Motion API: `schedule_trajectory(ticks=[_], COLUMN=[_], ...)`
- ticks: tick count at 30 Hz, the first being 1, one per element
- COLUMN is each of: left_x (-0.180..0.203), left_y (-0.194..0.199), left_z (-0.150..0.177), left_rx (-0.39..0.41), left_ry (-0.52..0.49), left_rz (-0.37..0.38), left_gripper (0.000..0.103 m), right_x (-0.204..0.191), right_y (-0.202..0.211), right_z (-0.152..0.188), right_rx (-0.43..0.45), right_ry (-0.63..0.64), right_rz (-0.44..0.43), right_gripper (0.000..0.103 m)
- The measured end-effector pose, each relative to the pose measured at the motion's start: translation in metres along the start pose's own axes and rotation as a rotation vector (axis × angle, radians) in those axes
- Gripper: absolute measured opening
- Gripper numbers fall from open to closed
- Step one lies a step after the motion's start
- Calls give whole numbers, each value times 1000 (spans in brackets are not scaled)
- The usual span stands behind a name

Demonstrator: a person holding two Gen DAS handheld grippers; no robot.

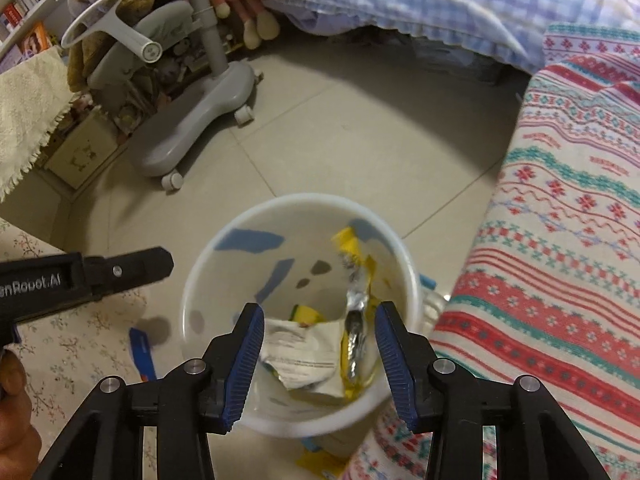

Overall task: Collect trash
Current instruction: 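Open both grippers to drop the paper and snack bag into the bin, then move both grippers back to the remaining trash on the bedspread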

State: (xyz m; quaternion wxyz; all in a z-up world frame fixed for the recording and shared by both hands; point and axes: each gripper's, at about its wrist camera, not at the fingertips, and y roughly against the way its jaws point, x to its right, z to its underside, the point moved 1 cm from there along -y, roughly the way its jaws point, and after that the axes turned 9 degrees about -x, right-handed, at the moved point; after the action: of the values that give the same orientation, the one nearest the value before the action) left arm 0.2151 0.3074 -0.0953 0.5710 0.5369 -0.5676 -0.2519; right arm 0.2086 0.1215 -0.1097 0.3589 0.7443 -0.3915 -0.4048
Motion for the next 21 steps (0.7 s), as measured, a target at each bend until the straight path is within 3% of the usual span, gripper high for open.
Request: schedule_trajectory(ticks=[11,17,21], left_x=[70,134,178], left_y=[-7,-23,-41], left_z=[15,34,51], left_rx=[-1,-42,-76], left_ry=[-124,-210,-264], left_rz=[50,108,121], left_gripper=[2,4,13], right_x=[53,99,146], right_y=[67,137,195], right_z=[29,38,50], right_rx=[-3,24,84], right_ry=[-6,-65,-121], right_rz=[99,159,247], right_gripper=[51,54,62])
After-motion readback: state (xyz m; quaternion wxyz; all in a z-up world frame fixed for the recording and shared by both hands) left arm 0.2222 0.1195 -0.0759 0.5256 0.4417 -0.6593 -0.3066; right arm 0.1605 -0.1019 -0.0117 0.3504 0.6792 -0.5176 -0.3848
